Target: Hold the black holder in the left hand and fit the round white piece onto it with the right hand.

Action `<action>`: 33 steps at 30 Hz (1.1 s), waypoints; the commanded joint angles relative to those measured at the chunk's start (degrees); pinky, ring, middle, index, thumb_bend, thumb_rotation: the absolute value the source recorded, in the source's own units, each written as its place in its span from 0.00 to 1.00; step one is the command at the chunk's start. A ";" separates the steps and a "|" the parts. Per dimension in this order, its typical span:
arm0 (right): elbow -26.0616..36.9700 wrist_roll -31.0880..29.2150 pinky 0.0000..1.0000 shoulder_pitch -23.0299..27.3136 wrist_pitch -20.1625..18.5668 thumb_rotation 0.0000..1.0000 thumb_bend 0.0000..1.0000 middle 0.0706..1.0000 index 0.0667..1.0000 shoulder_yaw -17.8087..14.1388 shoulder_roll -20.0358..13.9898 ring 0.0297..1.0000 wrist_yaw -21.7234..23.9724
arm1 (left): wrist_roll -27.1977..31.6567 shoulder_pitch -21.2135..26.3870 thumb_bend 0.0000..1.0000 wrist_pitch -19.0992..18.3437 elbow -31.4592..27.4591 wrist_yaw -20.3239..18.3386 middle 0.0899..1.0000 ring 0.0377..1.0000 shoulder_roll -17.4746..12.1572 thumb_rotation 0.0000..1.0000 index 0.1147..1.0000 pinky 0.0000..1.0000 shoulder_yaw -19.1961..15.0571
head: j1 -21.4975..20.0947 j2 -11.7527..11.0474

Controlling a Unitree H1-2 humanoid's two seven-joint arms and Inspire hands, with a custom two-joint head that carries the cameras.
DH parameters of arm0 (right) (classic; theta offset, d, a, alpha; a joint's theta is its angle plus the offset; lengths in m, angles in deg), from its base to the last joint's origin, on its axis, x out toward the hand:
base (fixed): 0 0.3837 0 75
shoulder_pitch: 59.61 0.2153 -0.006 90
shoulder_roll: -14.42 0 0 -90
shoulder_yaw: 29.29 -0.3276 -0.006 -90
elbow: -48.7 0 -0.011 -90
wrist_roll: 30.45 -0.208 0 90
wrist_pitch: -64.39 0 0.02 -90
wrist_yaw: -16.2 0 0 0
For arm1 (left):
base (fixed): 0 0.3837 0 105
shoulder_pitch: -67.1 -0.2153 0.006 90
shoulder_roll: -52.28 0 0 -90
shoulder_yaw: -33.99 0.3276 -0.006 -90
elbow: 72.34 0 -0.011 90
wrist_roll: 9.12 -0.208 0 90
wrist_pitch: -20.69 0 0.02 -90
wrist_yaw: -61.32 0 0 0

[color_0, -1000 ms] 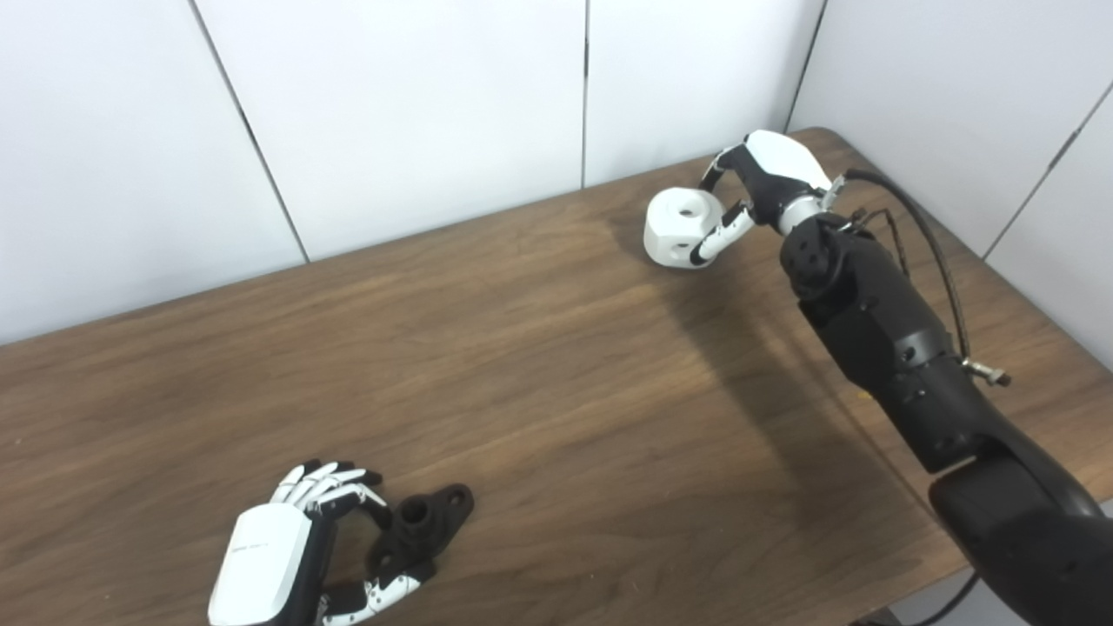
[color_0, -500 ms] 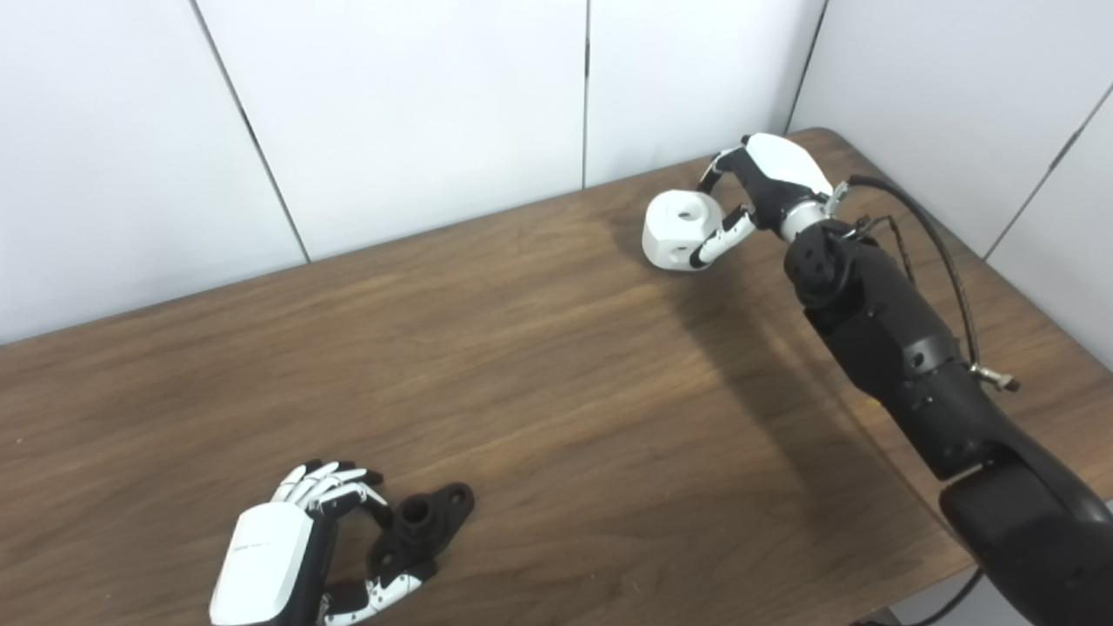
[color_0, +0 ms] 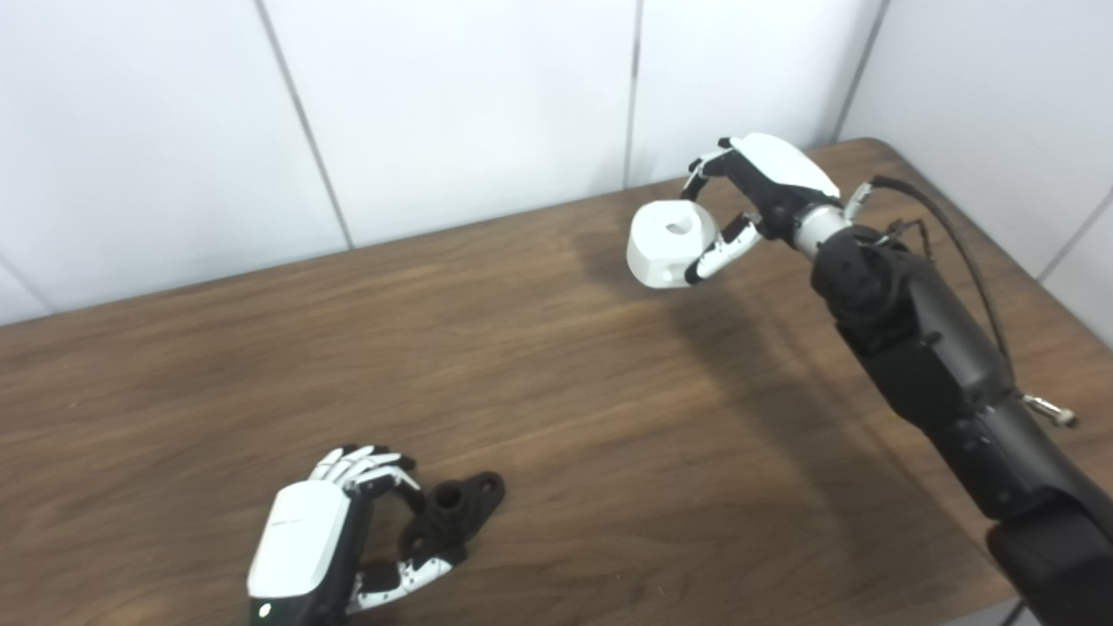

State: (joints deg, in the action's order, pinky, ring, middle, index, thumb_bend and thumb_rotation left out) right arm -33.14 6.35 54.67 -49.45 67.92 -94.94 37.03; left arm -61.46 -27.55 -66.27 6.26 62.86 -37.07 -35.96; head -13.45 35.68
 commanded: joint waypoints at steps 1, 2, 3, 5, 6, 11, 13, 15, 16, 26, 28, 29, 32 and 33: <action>3.34 0.14 1.00 1.99 -0.41 0.14 0.52 0.84 0.45 -0.45 -1.83 0.98 1.29 | -2.29 -0.03 0.52 -1.01 1.41 -1.28 0.71 0.83 -0.03 0.05 0.42 0.91 0.97 | 0.71 0.15; 4.34 0.17 1.00 2.00 -0.91 0.15 0.52 0.85 0.45 -0.29 -1.72 0.98 2.05 | -2.46 0.00 0.52 -1.01 1.56 -1.15 0.71 0.83 0.04 0.05 0.42 0.91 1.10 | 1.54 0.30; 5.12 0.22 1.00 1.99 -1.28 0.14 0.52 0.85 0.45 -0.20 -1.65 0.98 2.69 | -2.61 0.02 0.52 -0.98 1.68 -1.00 0.71 0.83 0.14 0.05 0.42 0.91 1.25 | 2.65 0.49; 7.21 0.14 1.00 1.89 -1.67 0.14 0.52 0.85 0.45 0.09 -1.21 0.98 3.93 | -2.78 0.11 0.52 -0.77 2.14 -0.48 0.72 0.83 0.27 0.05 0.42 0.91 1.55 | 3.56 0.71; 8.42 0.11 1.00 1.82 -1.78 0.14 0.52 0.85 0.45 0.41 -1.10 0.98 4.72 | -3.02 0.16 0.52 -0.71 2.38 -0.23 0.72 0.83 0.33 0.05 0.42 0.91 1.76 | 4.68 0.91; 12.34 -0.51 1.00 1.62 -1.57 0.14 0.52 0.86 0.45 1.47 -0.83 0.98 7.71 | -4.03 0.30 0.52 -0.94 3.01 0.53 0.72 0.84 0.81 0.05 0.42 0.93 2.67 | 7.88 1.57; 14.82 -0.69 1.00 1.29 -2.04 0.14 0.52 0.86 0.45 1.81 -0.22 0.98 9.00 | -4.22 0.33 0.52 -1.45 3.21 0.56 0.72 0.84 1.22 0.05 0.42 0.93 2.97 | 9.39 1.78; 17.49 -0.28 1.00 1.12 -2.76 0.14 0.52 0.86 0.45 2.26 0.53 0.98 10.85 | -4.43 0.34 0.52 -2.05 3.30 0.43 0.73 0.85 1.57 0.05 0.42 0.94 3.28 | 10.03 1.91; 18.71 -0.07 1.00 1.06 -2.92 0.14 0.52 0.86 0.45 2.41 0.95 0.98 11.72 | -4.63 0.35 0.52 -2.41 3.29 0.28 0.73 0.85 1.76 0.05 0.42 0.95 3.49 | 10.76 2.03; 26.21 1.57 1.00 -0.10 -2.92 0.14 0.52 0.87 0.45 3.66 5.43 0.98 17.02 | -6.52 1.17 0.52 -4.38 3.75 0.34 0.74 0.86 2.84 0.05 0.42 0.95 5.52 | 14.66 3.07; 27.02 1.17 1.00 -0.42 -2.29 0.14 0.52 0.86 0.45 4.30 5.96 0.98 17.13 | -6.72 1.33 0.52 -4.61 4.05 0.78 0.74 0.86 3.03 0.05 0.42 0.95 5.90 | 15.42 3.23; 27.40 1.13 1.00 -0.53 -2.12 0.14 0.52 0.86 0.45 4.66 6.25 0.98 17.21 | -6.81 1.40 0.52 -4.74 4.18 0.96 0.74 0.86 3.13 0.05 0.42 0.95 6.08 | 15.92 3.35; 28.32 1.30 1.00 -0.73 -2.03 0.14 0.52 0.86 0.45 5.71 7.29 0.98 17.59 | -6.98 1.59 0.52 -5.26 4.37 1.01 0.75 0.86 3.45 0.05 0.42 0.95 6.51 | 17.12 3.55; 28.57 1.38 1.00 -0.80 -1.84 0.14 0.52 0.86 0.45 6.10 7.64 0.98 17.59 | -7.02 1.64 0.52 -5.40 4.43 1.03 0.75 0.86 3.58 0.05 0.42 0.95 6.62 | 17.40 3.63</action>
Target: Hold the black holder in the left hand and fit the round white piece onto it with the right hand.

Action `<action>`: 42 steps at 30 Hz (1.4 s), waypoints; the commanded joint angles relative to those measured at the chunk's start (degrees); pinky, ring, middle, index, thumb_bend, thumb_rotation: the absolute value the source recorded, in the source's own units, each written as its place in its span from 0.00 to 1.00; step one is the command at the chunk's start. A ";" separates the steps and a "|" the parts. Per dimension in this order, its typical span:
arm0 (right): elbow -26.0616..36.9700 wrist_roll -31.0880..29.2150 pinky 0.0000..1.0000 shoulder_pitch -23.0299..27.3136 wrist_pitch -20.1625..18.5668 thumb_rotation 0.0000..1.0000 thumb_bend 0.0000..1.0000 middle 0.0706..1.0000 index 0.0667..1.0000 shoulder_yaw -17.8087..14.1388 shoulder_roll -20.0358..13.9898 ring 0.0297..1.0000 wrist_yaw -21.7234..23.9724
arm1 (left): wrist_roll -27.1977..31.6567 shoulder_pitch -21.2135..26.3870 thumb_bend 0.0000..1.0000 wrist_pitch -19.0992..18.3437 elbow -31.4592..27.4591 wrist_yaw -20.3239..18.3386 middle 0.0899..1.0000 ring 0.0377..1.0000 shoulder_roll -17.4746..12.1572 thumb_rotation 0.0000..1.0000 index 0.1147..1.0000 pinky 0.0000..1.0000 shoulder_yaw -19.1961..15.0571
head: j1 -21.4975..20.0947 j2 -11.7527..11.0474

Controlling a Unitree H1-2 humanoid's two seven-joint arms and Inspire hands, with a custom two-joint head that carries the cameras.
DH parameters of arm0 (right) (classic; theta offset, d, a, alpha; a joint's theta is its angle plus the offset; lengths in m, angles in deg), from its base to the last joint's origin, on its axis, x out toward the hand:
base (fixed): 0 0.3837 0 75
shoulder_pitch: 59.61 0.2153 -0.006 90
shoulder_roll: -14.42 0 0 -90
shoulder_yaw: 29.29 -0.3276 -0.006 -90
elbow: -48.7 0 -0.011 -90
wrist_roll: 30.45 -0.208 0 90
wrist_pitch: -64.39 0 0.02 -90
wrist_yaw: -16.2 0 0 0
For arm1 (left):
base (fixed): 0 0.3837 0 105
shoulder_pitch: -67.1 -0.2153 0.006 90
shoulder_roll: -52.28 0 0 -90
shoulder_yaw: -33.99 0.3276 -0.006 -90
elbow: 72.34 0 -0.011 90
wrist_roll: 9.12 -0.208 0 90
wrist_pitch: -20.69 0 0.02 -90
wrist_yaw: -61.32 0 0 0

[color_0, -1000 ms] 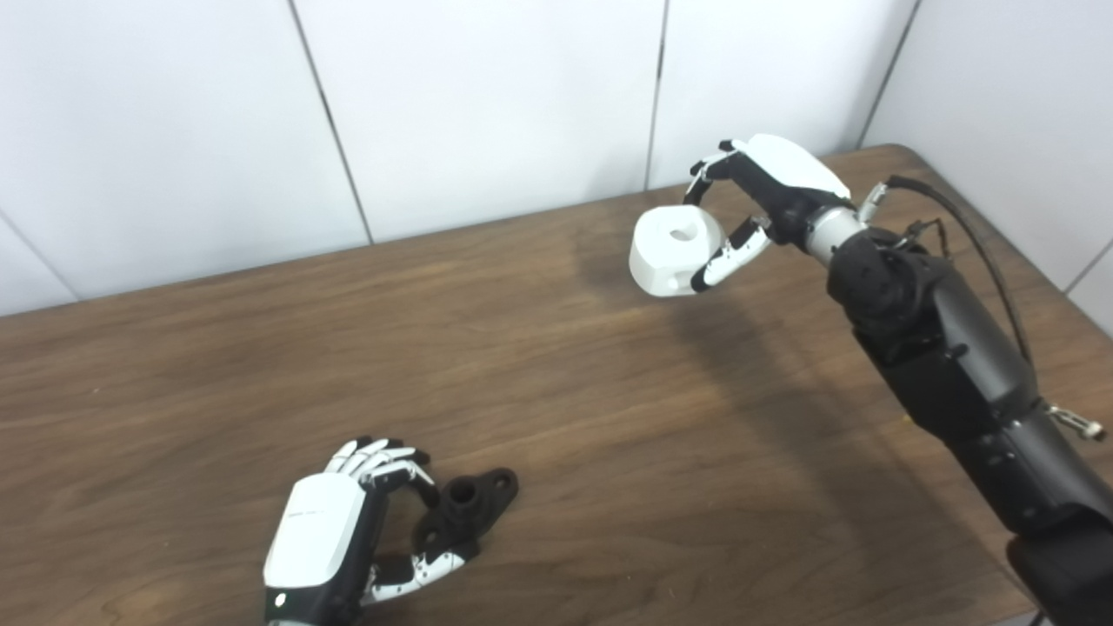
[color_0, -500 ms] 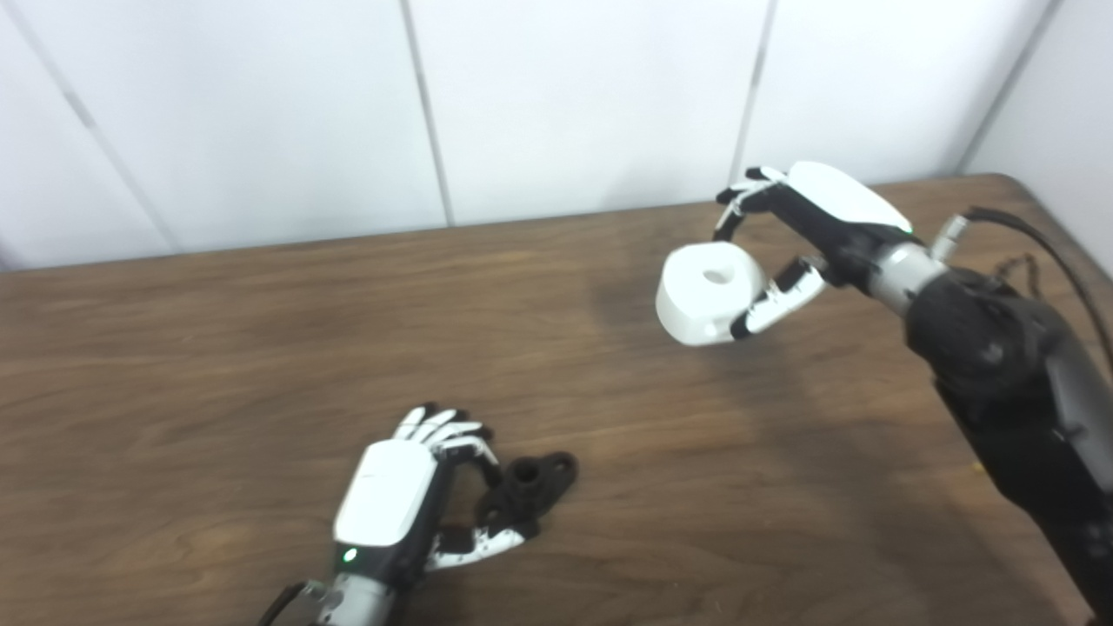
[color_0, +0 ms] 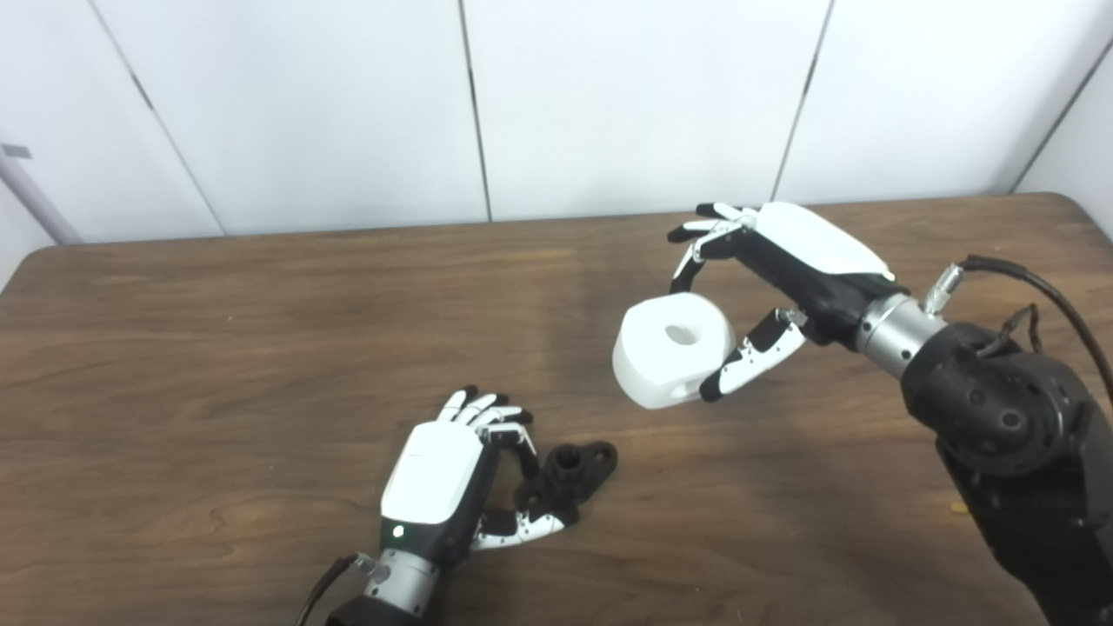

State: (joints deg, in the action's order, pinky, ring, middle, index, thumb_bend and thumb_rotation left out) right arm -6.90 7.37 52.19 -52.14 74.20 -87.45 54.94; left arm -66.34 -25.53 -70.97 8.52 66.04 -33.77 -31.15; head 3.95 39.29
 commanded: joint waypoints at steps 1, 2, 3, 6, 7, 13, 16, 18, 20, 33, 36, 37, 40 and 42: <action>2.56 0.51 1.00 1.57 1.09 0.14 0.52 0.86 0.45 0.23 0.51 0.98 -0.45 | -2.20 -0.35 0.52 -0.78 2.27 -2.07 0.75 0.86 0.44 0.05 0.42 0.95 1.91 | 0.36 0.10; 2.72 0.60 1.00 1.45 1.30 0.14 0.52 0.86 0.45 0.58 0.89 0.98 -0.65 | -2.32 -0.32 0.52 -0.87 2.37 -1.97 0.75 0.86 0.60 0.05 0.42 0.95 2.03 | 0.58 0.19; 2.82 0.67 1.00 1.31 1.41 0.14 0.52 0.86 0.45 0.89 1.35 0.98 -0.88 | -2.43 -0.28 0.52 -0.91 2.50 -1.88 0.75 0.86 0.71 0.05 0.42 0.95 2.13 | 0.70 0.20; 2.88 1.10 1.00 0.97 1.74 0.14 0.52 0.86 0.45 1.60 2.41 0.98 -1.09 | -2.51 -0.20 0.52 -1.20 2.62 -2.10 0.76 0.87 1.00 0.05 0.42 0.96 2.34 | 1.10 0.28; 2.89 1.25 1.00 0.90 1.84 0.14 0.52 0.86 0.45 1.75 2.62 0.99 -1.08 | -2.51 -0.18 0.52 -1.37 2.60 -2.25 0.76 0.87 1.07 0.05 0.42 0.97 2.41 | 1.13 0.33; 2.52 1.53 1.00 0.43 2.27 0.14 0.52 0.86 0.45 2.52 3.66 0.99 -0.81 | -2.33 0.00 0.52 -2.07 2.27 -2.47 0.76 0.88 1.08 0.05 0.42 0.97 2.74 | 0.85 0.54; 2.10 1.27 1.00 0.05 2.87 0.14 0.52 0.86 0.45 2.70 3.71 0.99 -1.04 | -2.41 0.09 0.52 -2.24 2.29 -2.31 0.76 0.88 0.92 0.05 0.42 0.97 2.91 | 0.85 0.54; 1.86 1.58 1.00 -0.14 3.14 0.14 0.52 0.86 0.45 2.99 3.86 0.99 -0.94 | -2.45 0.16 0.52 -2.19 2.36 -2.17 0.76 0.87 0.81 0.05 0.42 0.98 3.01 | 0.85 0.54; 1.61 1.78 1.00 -0.21 3.04 0.14 0.52 0.86 0.45 3.29 4.15 0.99 -0.71 | -2.55 0.21 0.52 -2.25 2.36 -2.16 0.76 0.87 0.76 0.05 0.42 0.97 3.10 | 0.07 0.87; 0.63 2.09 1.00 -0.87 3.18 0.14 0.52 0.86 0.45 4.17 4.63 0.99 -0.57 | -2.48 0.32 0.52 -2.73 1.86 -2.53 0.75 0.87 0.58 0.05 0.42 0.97 2.99 | -1.13 1.29; 0.44 2.38 1.00 -1.09 3.14 0.14 0.52 0.86 0.44 4.40 4.96 0.99 -0.72 | -2.47 0.30 0.52 -2.63 1.88 -2.30 0.75 0.86 0.54 0.05 0.42 0.97 2.95 | -1.04 1.39; 0.33 2.48 1.00 -1.09 3.17 0.14 0.52 0.86 0.44 4.52 5.09 0.99 -0.74 | -2.44 0.29 0.52 -2.55 1.87 -2.21 0.75 0.86 0.53 0.05 0.42 0.97 2.95 | -1.04 1.39; -0.09 2.68 1.00 -1.00 3.27 0.14 0.52 0.86 0.44 4.75 5.46 1.00 -0.76 | -2.50 0.32 0.52 -2.45 1.85 -2.16 0.75 0.86 0.50 0.05 0.42 0.96 3.01 | -1.00 1.44; -0.36 2.87 1.00 -0.93 3.31 0.14 0.52 0.86 0.44 4.89 5.65 1.00 -0.75 | -2.64 0.32 0.52 -2.69 1.74 -2.52 0.75 0.86 0.52 0.05 0.42 0.96 3.07 | -0.96 1.59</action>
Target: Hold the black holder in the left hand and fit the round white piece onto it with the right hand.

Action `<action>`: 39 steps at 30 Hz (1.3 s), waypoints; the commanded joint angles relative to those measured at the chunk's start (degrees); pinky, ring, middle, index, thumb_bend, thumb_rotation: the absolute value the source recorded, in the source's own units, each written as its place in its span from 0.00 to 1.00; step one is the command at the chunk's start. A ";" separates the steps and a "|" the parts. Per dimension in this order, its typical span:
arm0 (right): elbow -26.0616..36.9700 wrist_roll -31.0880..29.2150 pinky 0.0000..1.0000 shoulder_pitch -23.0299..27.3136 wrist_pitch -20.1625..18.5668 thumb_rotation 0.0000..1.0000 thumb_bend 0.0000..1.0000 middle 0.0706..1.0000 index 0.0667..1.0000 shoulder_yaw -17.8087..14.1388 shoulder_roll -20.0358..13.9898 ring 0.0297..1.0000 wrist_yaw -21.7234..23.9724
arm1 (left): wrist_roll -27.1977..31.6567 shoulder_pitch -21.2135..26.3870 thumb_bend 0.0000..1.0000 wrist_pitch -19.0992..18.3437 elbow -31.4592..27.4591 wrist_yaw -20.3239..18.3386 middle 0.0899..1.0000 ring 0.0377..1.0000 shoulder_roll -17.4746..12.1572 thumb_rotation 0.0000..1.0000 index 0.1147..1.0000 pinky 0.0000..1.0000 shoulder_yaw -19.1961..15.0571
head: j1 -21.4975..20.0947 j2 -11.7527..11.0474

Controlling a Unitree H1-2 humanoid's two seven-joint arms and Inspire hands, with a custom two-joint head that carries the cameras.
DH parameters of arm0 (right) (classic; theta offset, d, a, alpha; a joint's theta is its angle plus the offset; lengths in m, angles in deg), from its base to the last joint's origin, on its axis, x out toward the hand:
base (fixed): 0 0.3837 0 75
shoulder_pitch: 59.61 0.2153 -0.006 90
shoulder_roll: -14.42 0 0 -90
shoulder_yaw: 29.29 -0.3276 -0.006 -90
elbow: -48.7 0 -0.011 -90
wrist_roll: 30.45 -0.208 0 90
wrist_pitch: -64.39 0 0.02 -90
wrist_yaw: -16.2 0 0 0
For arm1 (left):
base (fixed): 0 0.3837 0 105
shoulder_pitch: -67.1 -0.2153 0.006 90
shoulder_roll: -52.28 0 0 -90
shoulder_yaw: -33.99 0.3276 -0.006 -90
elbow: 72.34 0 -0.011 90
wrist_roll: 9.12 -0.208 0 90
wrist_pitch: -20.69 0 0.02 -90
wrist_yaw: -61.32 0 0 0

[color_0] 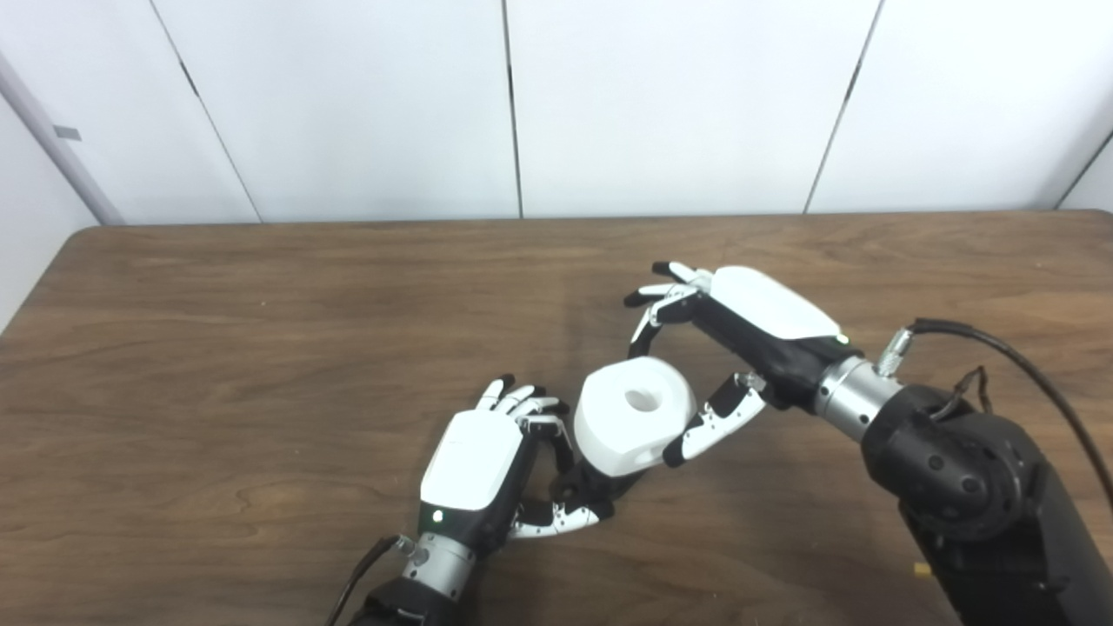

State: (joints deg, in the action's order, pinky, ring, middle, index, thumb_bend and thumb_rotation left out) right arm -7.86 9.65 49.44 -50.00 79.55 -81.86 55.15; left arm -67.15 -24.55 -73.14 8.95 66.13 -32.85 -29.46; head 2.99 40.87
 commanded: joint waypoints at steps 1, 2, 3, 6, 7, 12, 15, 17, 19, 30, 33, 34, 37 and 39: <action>0.43 0.69 1.00 1.86 1.27 0.14 0.52 0.86 0.45 -0.37 0.10 1.00 -0.97 | -1.95 -0.65 0.52 -0.69 1.25 -2.81 0.75 0.86 -0.37 0.05 0.42 0.96 1.40 | 0.00 -0.03; 0.30 0.76 1.00 1.90 1.38 0.14 0.52 0.86 0.45 -0.30 0.12 1.00 -0.98 | -2.04 -0.64 0.52 -0.79 1.21 -2.91 0.75 0.86 -0.36 0.05 0.42 0.96 1.43 | 0.08 -0.01; 0.12 0.83 1.00 1.98 1.56 0.14 0.52 0.86 0.45 -0.18 0.14 1.00 -0.99 | -2.09 -0.63 0.52 -0.77 1.20 -2.89 0.75 0.86 -0.36 0.05 0.42 0.97 1.45 | 0.27 0.09; -0.17 0.79 1.00 2.07 1.81 0.14 0.52 0.86 0.45 -0.06 0.29 1.00 -1.02 | -2.02 -0.61 0.52 -0.52 1.27 -2.54 0.75 0.86 -0.29 0.05 0.42 0.96 1.48 | 0.49 0.19; -0.28 0.77 1.00 2.08 1.79 0.14 0.52 0.86 0.45 -0.03 0.39 1.00 -1.03 | -2.02 -0.61 0.52 -0.51 1.29 -2.49 0.75 0.86 -0.26 0.05 0.42 0.96 1.48 | 0.49 0.19; -0.99 0.90 1.00 2.03 2.16 0.14 0.52 0.86 0.45 0.31 0.68 1.00 -1.29 | -1.97 -0.55 0.52 -0.57 1.49 -2.53 0.75 0.86 -0.19 0.05 0.42 0.97 1.50 | 0.80 0.14; -1.54 1.02 1.00 1.95 2.50 0.14 0.52 0.86 0.45 0.53 0.83 1.00 -1.59 | -1.95 -0.51 0.52 -0.75 1.49 -2.81 0.75 0.86 -0.15 0.05 0.42 0.97 1.51 | 0.69 0.18; -1.87 0.92 1.00 1.90 2.71 0.14 0.52 0.86 0.45 0.59 0.86 1.00 -1.75 | -1.73 -0.49 0.52 -0.85 1.41 -3.10 0.76 0.86 -0.10 0.05 0.42 0.97 1.50 | 0.71 0.25; -2.14 0.88 1.00 1.81 3.02 0.14 0.52 0.86 0.45 0.62 0.83 1.00 -1.86 | -1.57 -0.43 0.52 -0.83 1.41 -3.20 0.76 0.87 -0.07 0.05 0.42 0.98 1.50 | 0.72 0.28; -3.00 0.63 1.00 1.26 4.37 0.14 0.52 0.86 0.45 0.84 1.09 1.00 -2.25 | -1.85 -0.35 0.52 -1.25 1.39 -3.16 0.76 0.87 0.05 0.05 0.42 0.97 1.68 | 1.05 0.35; -3.15 0.55 1.00 1.08 4.77 0.14 0.52 0.86 0.45 0.97 1.17 1.00 -2.41 | -1.84 -0.39 0.52 -1.45 1.28 -3.20 0.76 0.87 0.10 0.05 0.42 0.98 1.77 | 1.19 0.38; -3.20 0.58 1.00 1.01 4.83 0.14 0.52 0.86 0.45 0.99 1.21 1.00 -2.42 | -1.81 -0.39 0.52 -1.49 1.29 -3.19 0.76 0.87 0.09 0.05 0.42 0.98 1.80 | 1.19 0.38; -3.23 0.83 1.00 0.93 4.82 0.14 0.52 0.86 0.45 1.08 1.25 1.00 -2.14 | -1.67 -0.36 0.52 -1.48 1.30 -3.14 0.76 0.87 0.06 0.05 0.42 0.98 1.86 | 1.18 0.48; -3.27 0.88 1.00 0.87 4.95 0.14 0.52 0.86 0.45 1.15 1.23 1.00 -2.06 | -1.60 -0.34 0.52 -1.48 1.30 -3.14 0.76 0.87 0.06 0.05 0.42 0.98 1.87 | 1.09 0.55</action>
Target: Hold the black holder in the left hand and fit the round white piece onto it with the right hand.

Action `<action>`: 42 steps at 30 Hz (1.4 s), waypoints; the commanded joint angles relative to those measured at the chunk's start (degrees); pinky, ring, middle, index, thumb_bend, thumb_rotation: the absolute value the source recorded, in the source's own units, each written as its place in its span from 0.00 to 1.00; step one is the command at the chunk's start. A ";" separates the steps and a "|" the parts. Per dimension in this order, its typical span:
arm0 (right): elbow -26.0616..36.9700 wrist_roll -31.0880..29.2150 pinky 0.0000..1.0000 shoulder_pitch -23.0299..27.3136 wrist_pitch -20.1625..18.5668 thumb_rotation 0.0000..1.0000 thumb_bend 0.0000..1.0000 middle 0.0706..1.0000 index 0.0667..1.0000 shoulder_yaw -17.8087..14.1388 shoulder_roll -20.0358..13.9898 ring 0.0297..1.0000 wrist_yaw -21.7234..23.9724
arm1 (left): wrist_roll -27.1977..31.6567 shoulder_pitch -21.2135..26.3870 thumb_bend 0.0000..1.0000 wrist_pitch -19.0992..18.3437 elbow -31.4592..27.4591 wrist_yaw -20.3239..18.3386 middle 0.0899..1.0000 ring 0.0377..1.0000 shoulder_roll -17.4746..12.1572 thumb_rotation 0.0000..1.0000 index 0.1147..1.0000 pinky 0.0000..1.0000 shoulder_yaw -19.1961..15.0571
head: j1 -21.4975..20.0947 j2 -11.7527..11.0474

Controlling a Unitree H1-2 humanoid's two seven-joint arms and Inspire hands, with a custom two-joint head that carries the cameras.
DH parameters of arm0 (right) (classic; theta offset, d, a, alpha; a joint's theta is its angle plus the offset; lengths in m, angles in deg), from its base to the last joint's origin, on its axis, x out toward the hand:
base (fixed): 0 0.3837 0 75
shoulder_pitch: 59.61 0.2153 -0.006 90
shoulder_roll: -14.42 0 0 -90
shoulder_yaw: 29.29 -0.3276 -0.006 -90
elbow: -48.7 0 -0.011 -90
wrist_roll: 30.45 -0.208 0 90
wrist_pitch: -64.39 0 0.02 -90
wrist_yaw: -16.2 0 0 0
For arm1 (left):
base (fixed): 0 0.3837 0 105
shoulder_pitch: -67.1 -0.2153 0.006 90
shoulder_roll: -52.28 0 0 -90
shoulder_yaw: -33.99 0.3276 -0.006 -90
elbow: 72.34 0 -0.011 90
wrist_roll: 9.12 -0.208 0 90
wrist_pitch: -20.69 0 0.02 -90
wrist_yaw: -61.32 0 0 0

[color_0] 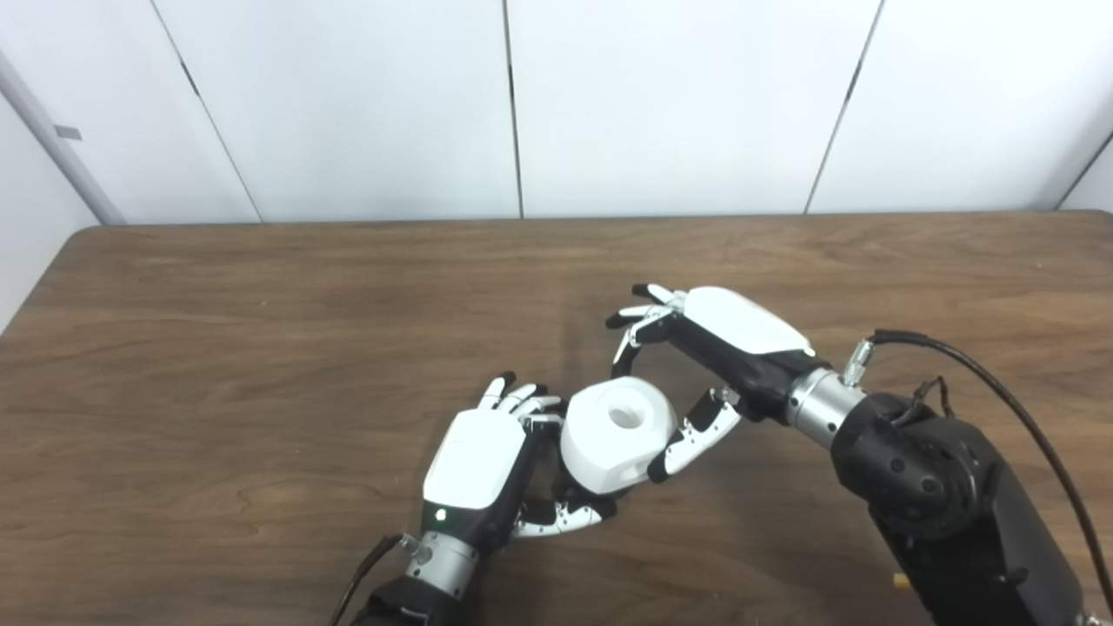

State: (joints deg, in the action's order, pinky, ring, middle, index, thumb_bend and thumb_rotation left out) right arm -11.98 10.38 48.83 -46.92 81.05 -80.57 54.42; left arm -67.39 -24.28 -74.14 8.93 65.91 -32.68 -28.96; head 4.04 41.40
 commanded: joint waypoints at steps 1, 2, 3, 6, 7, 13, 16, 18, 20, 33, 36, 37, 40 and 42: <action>0.82 0.14 1.00 1.41 1.99 0.14 0.52 0.86 0.45 -0.31 -0.06 1.00 -1.35 | -1.28 -0.61 0.52 -0.50 1.32 -2.93 0.76 0.87 -0.08 0.05 0.42 0.98 1.35 | 0.04 0.02; 0.79 0.12 1.00 1.36 2.08 0.14 0.52 0.86 0.45 -0.29 -0.07 1.00 -1.38 | -1.22 -0.60 0.52 -0.51 1.34 -2.92 0.76 0.87 -0.05 0.05 0.42 0.98 1.34 | 0.08 -0.02; 0.78 0.15 1.00 1.32 2.13 0.14 0.52 0.86 0.45 -0.25 -0.09 1.00 -1.36 | -1.18 -0.59 0.52 -0.54 1.37 -2.92 0.76 0.87 -0.01 0.05 0.42 0.98 1.34 | 0.16 0.06; 0.76 0.44 1.00 1.04 2.10 0.14 0.52 0.86 0.45 -0.19 0.16 0.99 -1.48 | -1.28 -0.54 0.52 -0.60 1.45 -2.90 0.76 0.87 0.01 0.05 0.42 0.98 1.40 | 0.09 -0.03; 0.77 0.54 1.00 0.95 2.07 0.14 0.52 0.86 0.45 -0.18 0.25 0.99 -1.50 | -1.23 -0.52 0.52 -0.53 1.50 -2.82 0.76 0.87 -0.01 0.05 0.42 0.98 1.41 | 0.09 -0.03; 0.82 1.43 1.00 0.93 2.19 0.14 0.53 0.85 0.45 0.13 0.23 0.99 -1.07 | -1.09 -0.47 0.52 -0.70 1.38 -2.97 0.76 0.87 -0.01 0.05 0.42 0.98 1.40 | -0.10 0.00; 0.77 1.22 1.00 0.81 2.14 0.14 0.53 0.85 0.45 0.01 0.27 0.99 -1.10 | -1.16 -0.51 0.52 -0.69 1.20 -2.89 0.76 0.87 -0.09 0.05 0.42 0.98 1.46 | -0.10 0.00; 0.78 1.35 1.00 0.83 2.21 0.14 0.53 0.85 0.45 0.08 0.15 0.99 -1.00 | -1.25 -0.51 0.52 -0.76 1.08 -3.01 0.76 0.87 -0.14 0.05 0.42 0.98 1.48 | -0.10 0.00; 0.65 1.82 1.00 0.86 2.61 0.15 0.53 0.85 0.45 0.31 -0.04 0.99 -1.08 | -1.35 -0.49 0.52 -0.69 1.26 -2.81 0.76 0.87 -0.20 0.05 0.42 0.98 1.50 | -0.29 -0.17; 0.68 3.27 1.00 0.94 2.24 0.32 1.00 0.87 0.67 0.20 -0.12 1.00 -0.26 | -1.45 -0.49 0.52 -0.45 1.45 -2.22 0.75 0.87 -0.33 0.05 0.42 0.97 1.54 | -0.44 -0.26; 0.76 3.92 1.00 0.92 2.15 0.34 1.00 0.88 0.69 0.26 -0.09 1.00 -0.15 | -1.45 -0.43 0.52 -0.48 1.50 -2.39 0.75 0.86 -0.39 0.05 0.42 0.97 1.53 | -1.00 -0.28; 0.78 4.12 1.00 0.93 2.08 0.34 1.00 0.88 0.69 0.29 -0.06 1.00 -0.07 | -1.42 -0.40 0.52 -0.53 1.53 -2.52 0.75 0.86 -0.41 0.05 0.42 0.97 1.52 | -1.00 -0.28; 0.85 4.22 1.00 0.90 2.06 0.35 1.00 0.90 0.71 0.20 -0.02 1.00 -0.02 | -1.32 -0.37 0.52 -0.47 1.55 -2.49 0.76 0.86 -0.44 0.05 0.42 0.97 1.50 | -1.00 -0.28; 0.92 4.58 1.00 0.98 1.99 0.36 1.00 0.91 0.72 0.24 -0.06 1.00 0.13 | -1.29 -0.32 0.52 -0.33 1.70 -2.30 0.75 0.86 -0.50 0.05 0.42 0.97 1.47 | -1.21 -0.24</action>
State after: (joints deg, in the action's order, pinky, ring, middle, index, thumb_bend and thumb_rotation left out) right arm -12.21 14.19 48.41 -45.52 81.80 -80.34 54.72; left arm -67.38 -24.12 -74.47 8.97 65.92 -32.71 -28.69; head 2.99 41.04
